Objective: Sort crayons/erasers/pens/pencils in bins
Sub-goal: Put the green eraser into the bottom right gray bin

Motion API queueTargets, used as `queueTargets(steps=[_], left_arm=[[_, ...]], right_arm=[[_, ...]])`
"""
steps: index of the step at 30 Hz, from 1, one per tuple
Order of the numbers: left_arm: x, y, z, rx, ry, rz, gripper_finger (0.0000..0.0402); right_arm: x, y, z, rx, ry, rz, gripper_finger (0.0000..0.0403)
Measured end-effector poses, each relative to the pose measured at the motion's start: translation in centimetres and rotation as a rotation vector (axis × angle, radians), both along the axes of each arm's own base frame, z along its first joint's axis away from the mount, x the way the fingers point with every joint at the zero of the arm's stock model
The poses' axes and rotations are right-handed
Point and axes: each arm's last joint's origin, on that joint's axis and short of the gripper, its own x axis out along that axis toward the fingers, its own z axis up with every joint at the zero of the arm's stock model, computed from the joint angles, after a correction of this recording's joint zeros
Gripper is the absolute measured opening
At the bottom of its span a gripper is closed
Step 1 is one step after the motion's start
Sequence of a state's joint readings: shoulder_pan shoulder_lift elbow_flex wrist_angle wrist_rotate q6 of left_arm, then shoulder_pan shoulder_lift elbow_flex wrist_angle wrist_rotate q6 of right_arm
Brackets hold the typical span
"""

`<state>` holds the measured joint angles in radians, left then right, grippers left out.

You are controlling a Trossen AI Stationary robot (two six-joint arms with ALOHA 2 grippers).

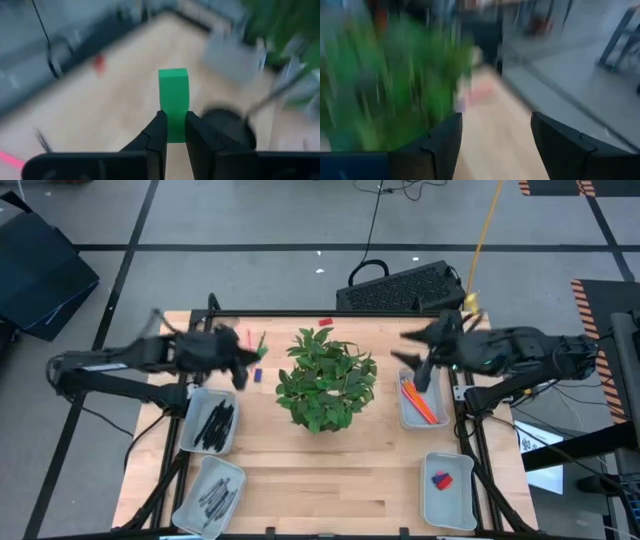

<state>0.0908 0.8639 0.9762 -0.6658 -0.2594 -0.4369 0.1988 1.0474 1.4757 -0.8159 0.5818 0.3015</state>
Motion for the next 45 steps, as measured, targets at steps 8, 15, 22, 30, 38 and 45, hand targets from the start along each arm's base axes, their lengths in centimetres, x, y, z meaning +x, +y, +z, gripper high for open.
queueTargets(steps=[8, 15, 22, 30, 38, 45], left_arm=[[-1.2, 1.3, 13.2, 0.312, -0.243, 0.066, 0.0055], [3.0, 2.1, 20.5, 0.515, -0.257, 0.019, 0.0056], [10.5, 0.4, 22.0, 0.719, -0.254, -0.132, 0.0056], [16.9, -3.1, 19.4, 0.965, -0.121, -0.201, 0.0056], [18.1, -4.5, 19.6, 1.045, -0.162, -0.176, 0.0056], [18.3, -4.9, 19.3, 1.074, -0.12, -0.171, 0.0056]], right_arm=[[2.4, -0.6, 5.4, -0.064, -0.55, -0.021, 0.0228], [7.4, 0.4, 6.2, -0.176, -0.804, 0.083, 0.0228], [10.1, 0.8, 5.3, -0.368, -0.785, 0.023, 0.0228], [10.6, 0.6, 4.9, -0.437, -0.708, -0.066, 0.0212], [10.6, 0.7, 4.9, -0.351, -0.752, -0.057, 0.0189], [10.6, 0.7, 4.9, -0.322, -0.777, -0.032, 0.0141]])
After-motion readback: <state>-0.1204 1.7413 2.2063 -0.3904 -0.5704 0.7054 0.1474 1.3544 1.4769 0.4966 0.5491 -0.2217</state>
